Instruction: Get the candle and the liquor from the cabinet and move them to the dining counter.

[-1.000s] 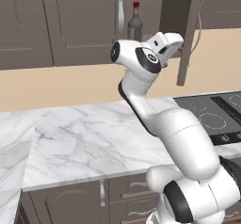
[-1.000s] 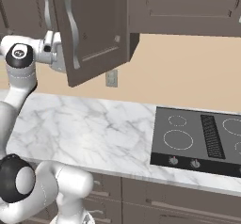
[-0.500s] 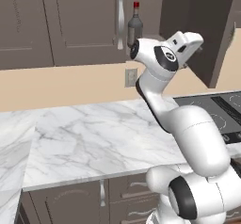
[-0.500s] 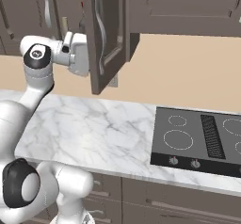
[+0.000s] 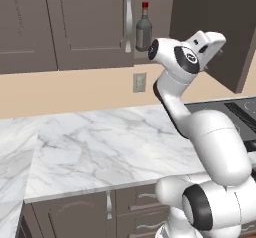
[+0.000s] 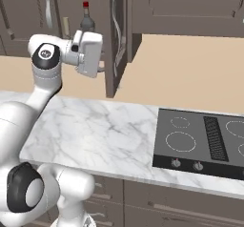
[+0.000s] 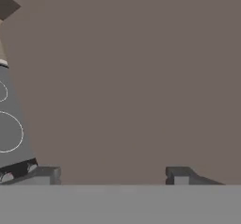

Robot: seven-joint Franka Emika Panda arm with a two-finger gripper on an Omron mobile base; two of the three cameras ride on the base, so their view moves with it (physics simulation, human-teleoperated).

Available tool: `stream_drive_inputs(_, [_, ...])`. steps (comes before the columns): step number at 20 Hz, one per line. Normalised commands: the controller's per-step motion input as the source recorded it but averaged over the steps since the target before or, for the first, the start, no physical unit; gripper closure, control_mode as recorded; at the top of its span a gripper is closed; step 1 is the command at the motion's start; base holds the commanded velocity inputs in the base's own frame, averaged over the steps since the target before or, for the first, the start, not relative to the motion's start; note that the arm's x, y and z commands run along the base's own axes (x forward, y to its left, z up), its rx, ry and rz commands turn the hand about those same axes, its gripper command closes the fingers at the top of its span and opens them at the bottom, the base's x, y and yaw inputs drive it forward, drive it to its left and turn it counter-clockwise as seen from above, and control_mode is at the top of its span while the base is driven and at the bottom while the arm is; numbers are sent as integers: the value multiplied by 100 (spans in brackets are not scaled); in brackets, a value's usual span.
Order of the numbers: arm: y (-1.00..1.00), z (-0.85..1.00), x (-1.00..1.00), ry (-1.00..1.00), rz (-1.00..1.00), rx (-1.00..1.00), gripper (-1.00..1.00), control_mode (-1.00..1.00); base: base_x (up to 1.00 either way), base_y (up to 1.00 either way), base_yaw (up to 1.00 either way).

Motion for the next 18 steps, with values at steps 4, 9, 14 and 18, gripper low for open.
stream_drive_inputs(4, [71,0,-10,-9,-1,0,-100,-100,0,0,0])
stream_drive_inputs(9, [100,-1,-12,-22,-1,0,-100,-100,0,0,0])
stream_drive_inputs(14, [97,-2,-3,-27,5,0,-100,-100,0,0,0])
stream_drive_inputs(18, [76,0,0,-37,24,0,-100,-100,0,0,0])
